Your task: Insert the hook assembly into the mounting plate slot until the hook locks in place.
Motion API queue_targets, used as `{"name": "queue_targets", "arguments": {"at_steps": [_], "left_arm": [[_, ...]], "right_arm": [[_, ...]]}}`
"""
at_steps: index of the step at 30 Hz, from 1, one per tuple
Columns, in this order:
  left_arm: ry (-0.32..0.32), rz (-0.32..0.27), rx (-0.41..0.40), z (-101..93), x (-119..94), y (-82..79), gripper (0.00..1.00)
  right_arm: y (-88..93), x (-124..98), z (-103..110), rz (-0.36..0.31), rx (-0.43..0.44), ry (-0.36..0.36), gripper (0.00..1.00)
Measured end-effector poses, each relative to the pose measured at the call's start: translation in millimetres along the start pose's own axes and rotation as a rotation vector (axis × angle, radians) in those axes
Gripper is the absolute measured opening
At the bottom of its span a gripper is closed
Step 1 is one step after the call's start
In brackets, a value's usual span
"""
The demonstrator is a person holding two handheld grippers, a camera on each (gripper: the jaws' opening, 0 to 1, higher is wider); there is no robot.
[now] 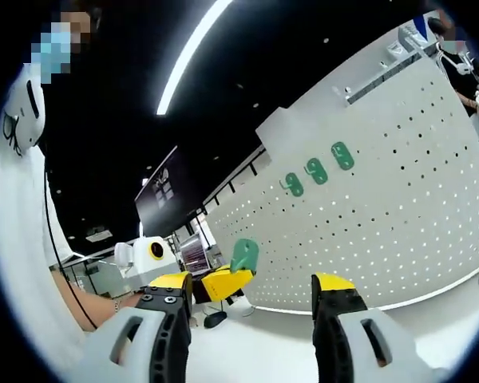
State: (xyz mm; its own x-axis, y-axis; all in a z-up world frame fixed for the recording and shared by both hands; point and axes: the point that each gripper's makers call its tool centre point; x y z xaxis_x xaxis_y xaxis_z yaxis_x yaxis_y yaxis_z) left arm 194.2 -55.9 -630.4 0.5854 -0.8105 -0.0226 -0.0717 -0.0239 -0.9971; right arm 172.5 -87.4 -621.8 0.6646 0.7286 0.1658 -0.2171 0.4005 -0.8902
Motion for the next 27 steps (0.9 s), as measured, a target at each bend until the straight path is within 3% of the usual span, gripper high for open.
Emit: {"name": "queue_targets", "arguments": {"at_steps": [19,27], "left_arm": [[-0.01,-0.004,0.004,1.9,-2,-1.8,0.02],[-0.013,-0.001,0.004,2.7,-2,-1.2,0.02]], "right_arm": [[-1.8,24,9,0.002,-0.009,-0.035,0.51],[3.8,28,11,0.026,-0.031,-0.032,0.4]]}}
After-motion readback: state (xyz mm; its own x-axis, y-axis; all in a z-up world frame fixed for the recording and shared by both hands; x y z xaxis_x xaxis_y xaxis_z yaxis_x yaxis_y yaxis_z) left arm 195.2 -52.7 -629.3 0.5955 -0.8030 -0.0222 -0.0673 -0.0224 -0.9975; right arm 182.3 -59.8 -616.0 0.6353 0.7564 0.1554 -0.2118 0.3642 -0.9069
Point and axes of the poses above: the point that each gripper's makers call its tool centre point, and the gripper's own axes: x roughly forward along the fingers, z roughly to its left, y roughly out of its underside, and after that the axes turned 3 degrees about -y, right-handed
